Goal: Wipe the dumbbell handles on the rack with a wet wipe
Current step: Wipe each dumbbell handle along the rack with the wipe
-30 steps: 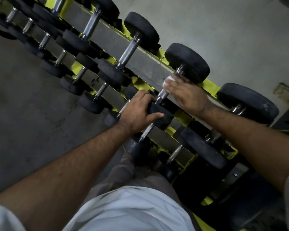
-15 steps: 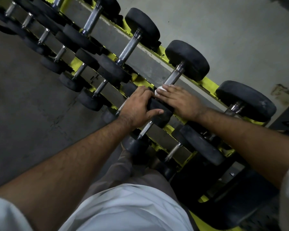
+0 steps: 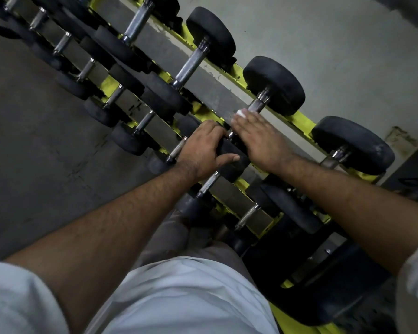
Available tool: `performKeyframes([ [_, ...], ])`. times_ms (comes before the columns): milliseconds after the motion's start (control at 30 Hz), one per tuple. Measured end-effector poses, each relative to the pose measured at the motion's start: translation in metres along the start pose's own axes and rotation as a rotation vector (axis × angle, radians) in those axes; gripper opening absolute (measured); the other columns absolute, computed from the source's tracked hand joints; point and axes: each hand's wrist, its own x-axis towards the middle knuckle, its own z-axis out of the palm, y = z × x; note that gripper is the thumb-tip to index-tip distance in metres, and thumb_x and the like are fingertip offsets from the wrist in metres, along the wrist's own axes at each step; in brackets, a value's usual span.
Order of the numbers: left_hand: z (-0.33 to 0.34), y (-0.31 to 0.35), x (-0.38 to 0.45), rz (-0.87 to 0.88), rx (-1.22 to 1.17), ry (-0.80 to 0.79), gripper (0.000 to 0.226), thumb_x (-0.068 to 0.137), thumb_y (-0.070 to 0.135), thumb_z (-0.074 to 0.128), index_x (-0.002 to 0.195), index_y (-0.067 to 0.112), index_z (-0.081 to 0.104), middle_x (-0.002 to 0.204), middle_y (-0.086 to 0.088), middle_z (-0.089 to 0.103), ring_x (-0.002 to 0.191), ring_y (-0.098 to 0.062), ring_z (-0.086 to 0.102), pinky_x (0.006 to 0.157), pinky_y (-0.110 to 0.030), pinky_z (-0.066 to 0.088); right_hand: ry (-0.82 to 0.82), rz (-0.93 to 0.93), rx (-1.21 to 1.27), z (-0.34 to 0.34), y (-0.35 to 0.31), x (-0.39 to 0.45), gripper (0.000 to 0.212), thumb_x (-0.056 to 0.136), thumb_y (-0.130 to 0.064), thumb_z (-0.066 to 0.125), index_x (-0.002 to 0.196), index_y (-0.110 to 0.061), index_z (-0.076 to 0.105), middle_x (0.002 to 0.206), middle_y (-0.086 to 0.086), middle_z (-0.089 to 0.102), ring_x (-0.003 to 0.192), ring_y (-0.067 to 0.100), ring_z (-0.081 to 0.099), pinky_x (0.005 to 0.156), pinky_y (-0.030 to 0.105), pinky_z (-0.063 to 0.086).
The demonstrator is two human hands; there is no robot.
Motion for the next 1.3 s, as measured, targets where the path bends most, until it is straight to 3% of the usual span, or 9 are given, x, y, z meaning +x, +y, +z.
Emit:
performKeyframes([
  [133, 0.002, 0.001, -0.002, 0.017, 0.011, 0.031, 0.064, 0.080, 0.064, 0.065, 0.117, 0.012, 0.059, 0.120, -0.006, 0.053, 0.112, -0.020, 0.048, 0.099, -0.038, 0.046, -0.024, -0.031, 0.020, -0.021, 0.015, 0.009, 0.053, 0.101, -0.031, 0.029, 0.146, -0.010, 0.049, 0.150, 0.010, 0.050, 0.146, 0.026, 0.037, 0.122, 0.043, 0.024],
  [333, 0.004, -0.003, -0.002, 0.045, 0.013, 0.023, 0.063, 0.086, 0.061, 0.062, 0.126, 0.013, 0.057, 0.130, -0.008, 0.053, 0.124, -0.023, 0.045, 0.107, -0.042, 0.042, -0.061, 0.039, 0.028, -0.027, -0.012, 0.015, 0.046, 0.100, -0.028, 0.051, 0.141, -0.009, 0.054, 0.148, 0.011, 0.052, 0.144, 0.027, 0.038, 0.121, 0.042, 0.021],
  [500, -0.001, -0.019, -0.004, 0.095, -0.079, -0.012, 0.060, 0.095, 0.053, 0.045, 0.135, 0.009, 0.055, 0.142, -0.011, 0.052, 0.140, -0.027, 0.039, 0.116, -0.046, 0.033, 0.048, 0.207, 0.036, -0.043, -0.006, 0.018, 0.035, 0.100, -0.020, 0.047, 0.131, -0.011, 0.062, 0.137, 0.010, 0.061, 0.137, 0.029, 0.047, 0.113, 0.045, 0.040],
  [667, -0.006, -0.035, 0.006, 0.158, -0.029, -0.042, 0.065, 0.098, 0.056, 0.043, 0.142, 0.008, 0.049, 0.146, -0.014, 0.049, 0.140, -0.028, 0.039, 0.118, -0.042, 0.029, -0.138, 0.011, 0.055, -0.036, -0.015, 0.018, 0.050, 0.096, -0.022, 0.033, 0.136, -0.010, 0.060, 0.141, 0.011, 0.059, 0.138, 0.028, 0.048, 0.118, 0.042, 0.028],
  [800, 0.006, -0.033, 0.000, 0.165, -0.077, 0.015, 0.061, 0.100, 0.050, 0.041, 0.137, 0.001, 0.051, 0.141, -0.020, 0.050, 0.138, -0.034, 0.039, 0.118, -0.047, 0.030, -0.031, 0.225, 0.016, -0.036, -0.012, 0.021, 0.043, 0.096, -0.016, 0.039, 0.133, -0.009, 0.061, 0.140, 0.010, 0.060, 0.140, 0.028, 0.044, 0.120, 0.045, 0.030],
  [967, 0.014, -0.032, -0.003, 0.159, -0.106, 0.084, 0.057, 0.102, 0.046, 0.041, 0.136, 0.001, 0.050, 0.141, -0.021, 0.049, 0.140, -0.036, 0.037, 0.118, -0.049, 0.027, -0.103, 0.115, 0.053, -0.036, -0.016, 0.025, 0.046, 0.096, -0.024, 0.037, 0.130, -0.009, 0.064, 0.135, 0.009, 0.063, 0.137, 0.027, 0.048, 0.119, 0.044, 0.031],
  [1100, 0.020, -0.033, -0.002, 0.177, -0.146, 0.114, 0.060, 0.102, 0.049, 0.034, 0.136, 0.001, 0.050, 0.140, -0.021, 0.049, 0.139, -0.036, 0.037, 0.117, -0.050, 0.028, -0.063, 0.290, 0.031, -0.048, -0.010, 0.030, 0.044, 0.094, -0.024, 0.039, 0.124, -0.010, 0.068, 0.130, 0.010, 0.065, 0.132, 0.030, 0.051, 0.110, 0.049, 0.041],
  [1233, 0.021, -0.034, -0.001, 0.151, -0.159, 0.091, 0.063, 0.102, 0.050, 0.033, 0.139, 0.002, 0.047, 0.144, -0.021, 0.046, 0.143, -0.035, 0.032, 0.119, -0.050, 0.025, -0.243, 0.019, 0.038, -0.044, -0.020, 0.032, 0.044, 0.096, -0.025, 0.039, 0.131, -0.013, 0.063, 0.130, 0.008, 0.066, 0.130, 0.028, 0.054, 0.117, 0.042, 0.031],
  [1300, 0.021, -0.034, -0.001, 0.134, -0.195, 0.104, 0.064, 0.101, 0.051, 0.035, 0.141, 0.001, 0.045, 0.146, -0.021, 0.044, 0.143, -0.035, 0.031, 0.118, -0.051, 0.026, -0.169, 0.071, -0.021, -0.054, 0.001, 0.036, 0.039, 0.096, -0.017, 0.046, 0.129, -0.012, 0.065, 0.130, 0.008, 0.066, 0.128, 0.027, 0.056, 0.116, 0.043, 0.036],
])
